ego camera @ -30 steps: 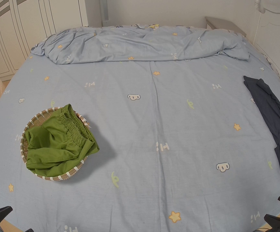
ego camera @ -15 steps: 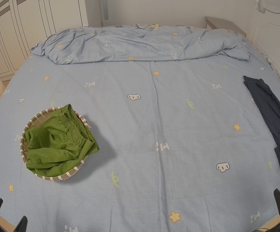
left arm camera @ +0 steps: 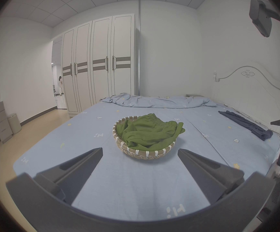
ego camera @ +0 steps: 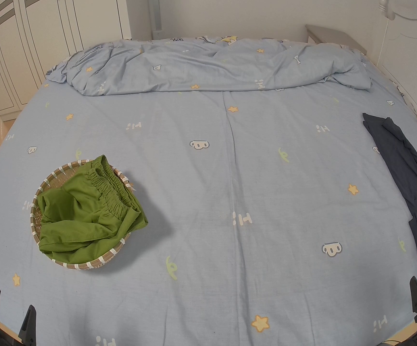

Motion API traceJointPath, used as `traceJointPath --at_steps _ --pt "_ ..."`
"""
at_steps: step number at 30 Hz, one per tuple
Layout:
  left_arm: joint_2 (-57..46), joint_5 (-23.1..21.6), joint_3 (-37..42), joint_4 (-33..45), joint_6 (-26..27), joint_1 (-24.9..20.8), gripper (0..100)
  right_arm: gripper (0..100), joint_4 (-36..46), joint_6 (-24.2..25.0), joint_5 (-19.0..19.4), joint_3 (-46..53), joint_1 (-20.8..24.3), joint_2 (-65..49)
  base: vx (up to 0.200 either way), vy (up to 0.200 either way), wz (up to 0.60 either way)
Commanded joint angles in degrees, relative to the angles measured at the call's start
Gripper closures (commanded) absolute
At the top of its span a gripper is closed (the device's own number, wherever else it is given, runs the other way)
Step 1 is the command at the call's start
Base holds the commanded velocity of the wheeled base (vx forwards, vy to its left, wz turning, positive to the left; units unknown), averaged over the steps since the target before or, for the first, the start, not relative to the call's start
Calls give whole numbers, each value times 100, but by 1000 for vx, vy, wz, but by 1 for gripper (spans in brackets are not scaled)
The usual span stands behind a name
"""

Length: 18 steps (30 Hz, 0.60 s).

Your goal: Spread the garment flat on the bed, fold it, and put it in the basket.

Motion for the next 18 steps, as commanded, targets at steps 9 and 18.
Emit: traceJointPath --at_steps 9,18 --pt "-59 4 109 0 -2 4 0 0 260 -550 862 103 2 -19 0 0 0" --pt "-59 4 109 0 7 4 0 0 243 -506 862 112 2 -19 0 0 0"
